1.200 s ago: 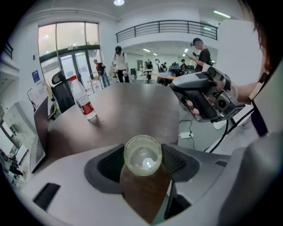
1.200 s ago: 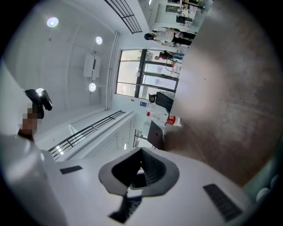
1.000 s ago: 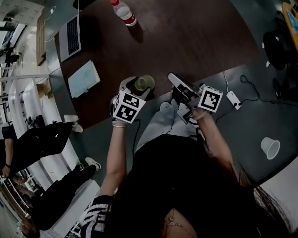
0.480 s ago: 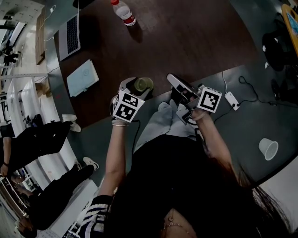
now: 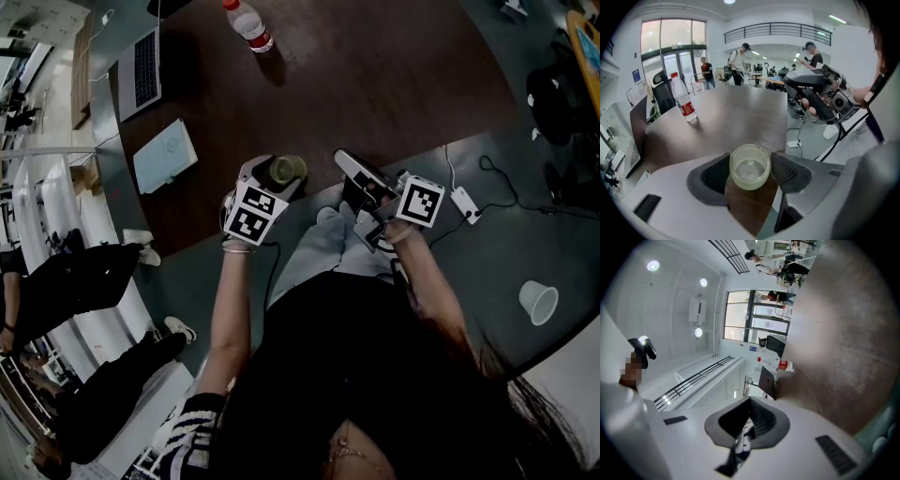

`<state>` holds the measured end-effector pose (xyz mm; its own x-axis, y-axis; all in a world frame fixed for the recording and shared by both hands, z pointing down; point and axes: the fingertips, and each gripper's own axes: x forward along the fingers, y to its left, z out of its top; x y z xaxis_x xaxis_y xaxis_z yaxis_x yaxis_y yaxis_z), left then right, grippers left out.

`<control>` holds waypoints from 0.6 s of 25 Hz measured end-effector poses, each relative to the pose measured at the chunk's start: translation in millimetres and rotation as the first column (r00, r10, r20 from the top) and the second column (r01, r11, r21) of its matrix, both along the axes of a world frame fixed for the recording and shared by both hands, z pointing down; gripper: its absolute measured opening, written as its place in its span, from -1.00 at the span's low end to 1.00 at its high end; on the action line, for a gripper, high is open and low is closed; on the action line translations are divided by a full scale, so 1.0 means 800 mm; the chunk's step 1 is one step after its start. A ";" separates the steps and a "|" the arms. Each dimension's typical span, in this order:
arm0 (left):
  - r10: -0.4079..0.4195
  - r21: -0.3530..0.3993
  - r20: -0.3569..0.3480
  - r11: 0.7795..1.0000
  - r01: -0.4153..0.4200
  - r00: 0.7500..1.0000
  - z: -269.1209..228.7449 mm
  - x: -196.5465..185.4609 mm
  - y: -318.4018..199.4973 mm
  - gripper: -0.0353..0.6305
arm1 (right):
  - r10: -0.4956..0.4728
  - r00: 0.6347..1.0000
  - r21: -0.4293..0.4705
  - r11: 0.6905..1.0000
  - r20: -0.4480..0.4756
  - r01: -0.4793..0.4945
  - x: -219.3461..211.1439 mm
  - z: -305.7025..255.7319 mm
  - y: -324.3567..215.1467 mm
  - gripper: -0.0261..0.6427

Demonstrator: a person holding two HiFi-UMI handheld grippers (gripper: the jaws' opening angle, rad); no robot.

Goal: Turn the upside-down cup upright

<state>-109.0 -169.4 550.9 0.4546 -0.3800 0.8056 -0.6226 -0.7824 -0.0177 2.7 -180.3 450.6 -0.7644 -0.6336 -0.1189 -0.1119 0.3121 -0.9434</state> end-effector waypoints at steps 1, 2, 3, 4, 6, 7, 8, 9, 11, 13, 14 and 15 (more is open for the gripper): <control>0.001 0.002 -0.002 1.000 -0.001 1.000 0.000 0.000 0.000 -0.06 | -0.002 1.000 0.001 1.000 0.001 0.002 0.000 0.000 0.000 -0.87; 0.000 0.004 -0.002 1.000 0.000 1.000 0.000 0.000 0.000 -0.07 | -0.004 1.000 0.002 1.000 0.002 0.004 0.000 0.000 0.000 -0.87; -0.003 0.007 -0.004 1.000 0.003 1.000 0.000 -0.001 0.000 -0.06 | -0.007 1.000 0.003 1.000 0.003 0.007 -0.001 0.001 0.001 -0.87; -0.008 0.011 -0.008 1.000 0.008 1.000 0.000 -0.001 0.000 -0.07 | -0.010 1.000 0.005 1.000 0.004 0.010 -0.001 0.001 0.001 -0.87; -0.020 0.021 -0.017 1.000 0.020 1.000 -0.004 -0.001 -0.001 -0.06 | -0.016 1.000 0.009 1.000 0.005 0.016 -0.002 0.001 0.001 -0.87; -0.026 0.026 -0.022 0.999 0.027 0.999 -0.006 -0.002 -0.002 -0.06 | -0.019 1.000 0.011 1.000 0.005 0.019 -0.002 0.000 0.001 -0.87; -0.033 0.032 -0.028 0.999 0.034 0.999 -0.009 -0.002 -0.004 -0.06 | -0.023 1.000 0.012 1.000 0.003 0.023 -0.002 0.000 0.000 -0.87; -0.041 0.041 -0.036 0.998 0.043 0.998 -0.014 -0.002 -0.005 -0.06 | -0.027 1.000 0.014 1.000 -0.001 0.027 -0.003 -0.001 -0.001 -0.87; -0.061 0.061 -0.060 0.996 0.065 0.996 -0.025 -0.004 -0.006 -0.07 | -0.036 0.999 0.020 0.999 -0.011 0.036 -0.004 -0.002 -0.001 -0.87; -0.083 0.085 -0.091 0.992 0.091 0.992 -0.039 -0.006 -0.005 -0.06 | -0.046 0.999 0.031 0.998 -0.024 0.047 -0.007 -0.005 -0.001 -0.87; -0.094 0.097 -0.109 0.990 0.105 0.990 -0.048 -0.007 -0.004 -0.06 | -0.052 0.998 0.037 0.998 -0.032 0.053 -0.010 -0.007 0.000 -0.87; -0.106 0.111 -0.128 0.987 0.120 0.986 -0.056 -0.008 -0.002 -0.06 | -0.057 0.998 0.043 0.997 -0.041 0.059 -0.012 -0.009 0.000 -0.87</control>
<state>-115.4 -171.3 505.8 0.4950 -0.5232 0.6937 -0.7100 -0.7037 -0.0241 -6.8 -180.5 443.7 -0.8045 -0.5828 -0.1141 -0.1299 0.3601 -0.9238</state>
